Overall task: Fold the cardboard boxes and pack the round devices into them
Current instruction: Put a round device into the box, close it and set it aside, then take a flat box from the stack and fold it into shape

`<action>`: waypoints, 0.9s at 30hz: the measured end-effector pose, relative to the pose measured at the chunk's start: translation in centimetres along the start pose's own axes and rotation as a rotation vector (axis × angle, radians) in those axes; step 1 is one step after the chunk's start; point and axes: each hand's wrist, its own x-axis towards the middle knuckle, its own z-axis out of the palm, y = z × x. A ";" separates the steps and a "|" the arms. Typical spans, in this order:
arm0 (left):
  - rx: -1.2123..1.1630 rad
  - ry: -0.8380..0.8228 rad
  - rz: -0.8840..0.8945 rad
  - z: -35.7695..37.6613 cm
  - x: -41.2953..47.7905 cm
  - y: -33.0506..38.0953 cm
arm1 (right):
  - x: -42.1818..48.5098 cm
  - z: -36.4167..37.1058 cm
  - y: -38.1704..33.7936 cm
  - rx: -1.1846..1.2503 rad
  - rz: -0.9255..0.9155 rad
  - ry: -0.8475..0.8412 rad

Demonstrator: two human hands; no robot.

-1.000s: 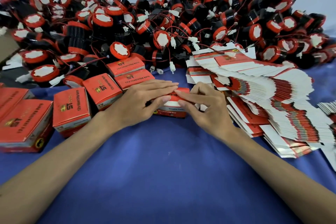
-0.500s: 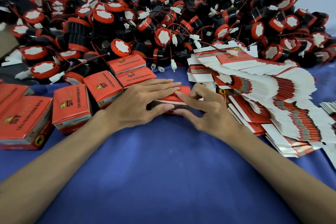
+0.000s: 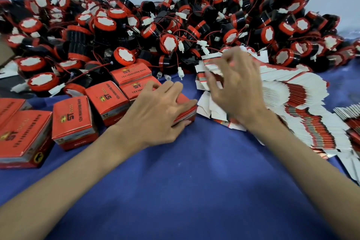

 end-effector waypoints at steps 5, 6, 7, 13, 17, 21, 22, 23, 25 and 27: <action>0.038 -0.121 -0.235 0.5 -0.7 0.9 | -0.3 0.1 3.5 -0.353 0.253 -0.549; 0.069 -0.149 -0.287 0.7 -0.8 0.7 | -0.7 0.1 3.7 -0.371 0.231 -0.541; 0.104 -0.179 -0.322 0.7 -0.7 0.5 | -1.1 0.2 3.8 -0.381 0.199 -0.495; 0.045 -0.297 -0.433 0.7 -0.3 -1.7 | -1.8 0.6 3.2 -0.311 0.050 -0.177; 0.124 -0.358 -0.399 1.1 -0.1 -1.7 | -2.0 0.9 2.5 -0.195 -0.162 0.011; -0.482 0.017 -0.489 1.1 1.1 1.0 | -2.4 1.2 1.3 -0.057 -0.365 0.053; -0.615 0.083 -0.534 1.1 1.3 1.1 | -2.5 1.2 0.8 -0.017 -0.393 0.075; -0.713 0.124 -0.579 1.1 1.3 1.0 | -2.6 1.2 0.3 0.025 -0.407 0.107; -0.804 0.196 -0.652 1.2 1.2 0.4 | -2.8 1.5 -0.7 0.112 -0.405 0.188; -0.785 0.197 -0.671 1.1 0.9 0.1 | -3.0 1.8 -1.3 0.192 -0.388 0.213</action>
